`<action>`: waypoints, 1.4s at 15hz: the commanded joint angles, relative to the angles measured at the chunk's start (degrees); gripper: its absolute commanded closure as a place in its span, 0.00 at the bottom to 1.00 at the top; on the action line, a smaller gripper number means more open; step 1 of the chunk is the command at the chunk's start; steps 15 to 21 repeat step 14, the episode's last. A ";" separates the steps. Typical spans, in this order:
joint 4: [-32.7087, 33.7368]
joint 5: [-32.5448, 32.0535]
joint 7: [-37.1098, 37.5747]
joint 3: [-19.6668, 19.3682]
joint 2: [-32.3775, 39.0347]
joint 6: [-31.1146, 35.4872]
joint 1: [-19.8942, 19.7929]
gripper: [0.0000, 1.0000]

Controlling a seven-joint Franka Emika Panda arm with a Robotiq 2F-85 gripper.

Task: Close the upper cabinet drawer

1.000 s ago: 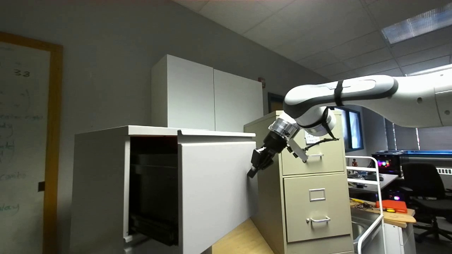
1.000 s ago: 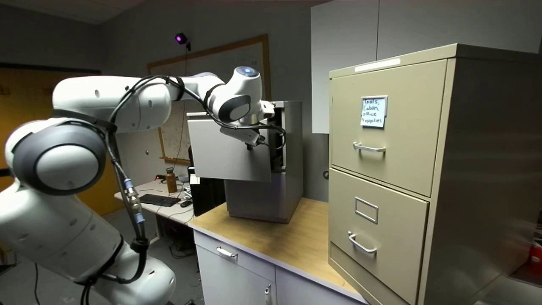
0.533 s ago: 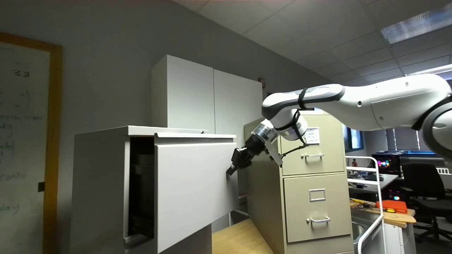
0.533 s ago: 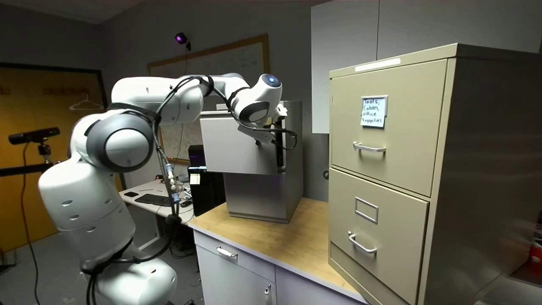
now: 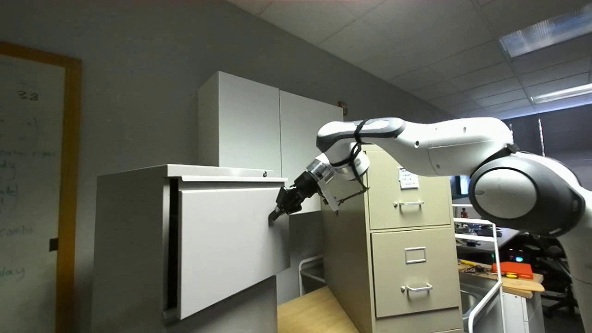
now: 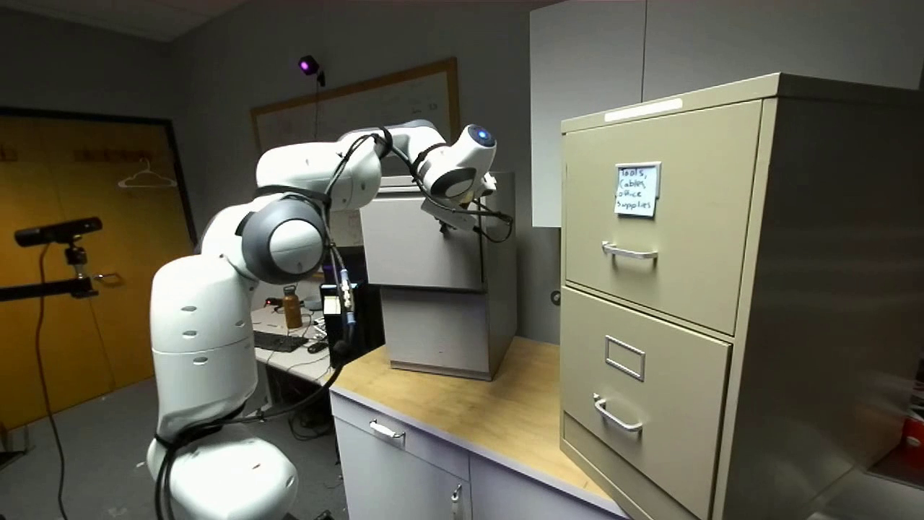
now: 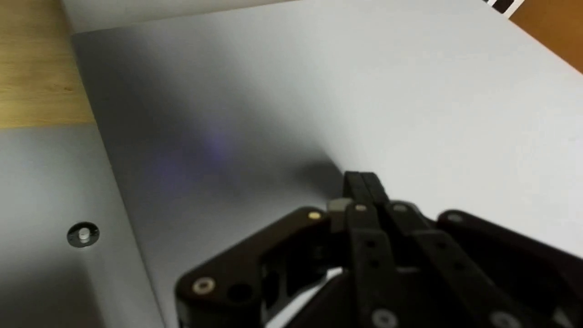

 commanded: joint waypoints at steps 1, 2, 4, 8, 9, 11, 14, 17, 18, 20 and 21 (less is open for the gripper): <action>13.93 -0.93 3.49 4.58 8.92 -3.84 -2.49 1.00; 16.52 -1.40 4.04 5.51 10.40 -4.96 -2.87 1.00; 21.48 -2.30 5.44 7.15 13.91 -6.40 -3.38 1.00; 30.97 -3.54 8.06 9.78 20.79 -8.97 -4.64 1.00; 33.01 -4.05 8.66 10.23 22.38 -9.28 -4.87 1.00; 37.28 -4.80 9.90 11.19 25.21 -11.10 -5.50 1.00; 44.10 -4.78 11.98 9.81 29.15 -15.43 -4.90 1.00; 44.10 -4.78 11.98 9.81 29.15 -15.43 -4.90 1.00; 44.10 -4.78 11.98 9.81 29.15 -15.43 -4.90 1.00; 44.10 -4.78 11.98 9.81 29.15 -15.43 -4.90 1.00; 44.10 -4.78 11.98 9.81 29.15 -15.43 -4.90 1.00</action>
